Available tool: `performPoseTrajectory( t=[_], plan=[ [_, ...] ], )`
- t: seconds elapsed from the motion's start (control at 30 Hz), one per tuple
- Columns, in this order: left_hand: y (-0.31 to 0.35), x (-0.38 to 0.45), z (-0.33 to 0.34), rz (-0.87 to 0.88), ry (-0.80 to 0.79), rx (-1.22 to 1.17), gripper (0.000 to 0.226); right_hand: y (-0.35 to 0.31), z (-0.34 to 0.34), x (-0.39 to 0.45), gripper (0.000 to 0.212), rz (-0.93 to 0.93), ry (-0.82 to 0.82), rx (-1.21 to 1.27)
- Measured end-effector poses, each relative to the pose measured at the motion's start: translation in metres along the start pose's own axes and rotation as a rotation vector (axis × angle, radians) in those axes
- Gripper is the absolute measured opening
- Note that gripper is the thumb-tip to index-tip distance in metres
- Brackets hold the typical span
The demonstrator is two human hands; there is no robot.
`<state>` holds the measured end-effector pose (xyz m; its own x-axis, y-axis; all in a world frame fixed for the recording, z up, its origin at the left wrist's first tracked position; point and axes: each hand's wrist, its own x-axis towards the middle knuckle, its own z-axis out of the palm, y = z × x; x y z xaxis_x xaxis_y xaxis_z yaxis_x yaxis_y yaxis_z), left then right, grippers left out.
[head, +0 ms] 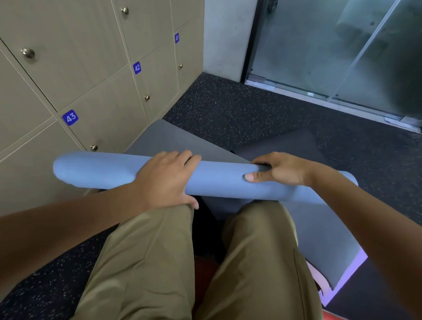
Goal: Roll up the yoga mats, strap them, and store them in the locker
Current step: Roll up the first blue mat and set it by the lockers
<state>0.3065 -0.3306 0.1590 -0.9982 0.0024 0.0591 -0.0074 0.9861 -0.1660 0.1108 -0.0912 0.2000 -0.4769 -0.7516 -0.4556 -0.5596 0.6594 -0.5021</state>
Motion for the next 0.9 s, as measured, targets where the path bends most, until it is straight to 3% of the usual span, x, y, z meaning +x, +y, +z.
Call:
performPoseTrajectory(
  t=[0.23, 0.43, 0.57, 0.67, 0.8, 0.9],
  plan=[
    [-0.012, 0.035, -0.006, -0.004, -0.184, -0.108, 0.079, 0.008, 0.005, 0.016, 0.064, 0.010, -0.002, -0.084],
    [-0.040, 0.059, -0.009, -0.068, -0.487, -0.418, 0.060, 0.026, 0.027, 0.020, 0.108, -0.081, 0.180, -0.379],
    [-0.051, 0.068, -0.007, -0.066, -0.622, -0.614, 0.058, 0.036, 0.033, 0.027, 0.089, -0.109, 0.199, -0.304],
    [-0.053, 0.072, -0.001, -0.063, -0.632, -0.646, 0.059, 0.038, 0.032, 0.036, 0.074, -0.118, 0.187, -0.253],
    [-0.057, 0.079, 0.005, -0.030, -0.572, -0.502, 0.069, 0.039, 0.023, 0.048, 0.066, -0.091, 0.186, -0.211],
    [-0.062, 0.085, 0.004, 0.001, -0.415, -0.311, 0.085, 0.035, 0.007, 0.057, 0.065, -0.065, 0.211, -0.186]
  ],
)
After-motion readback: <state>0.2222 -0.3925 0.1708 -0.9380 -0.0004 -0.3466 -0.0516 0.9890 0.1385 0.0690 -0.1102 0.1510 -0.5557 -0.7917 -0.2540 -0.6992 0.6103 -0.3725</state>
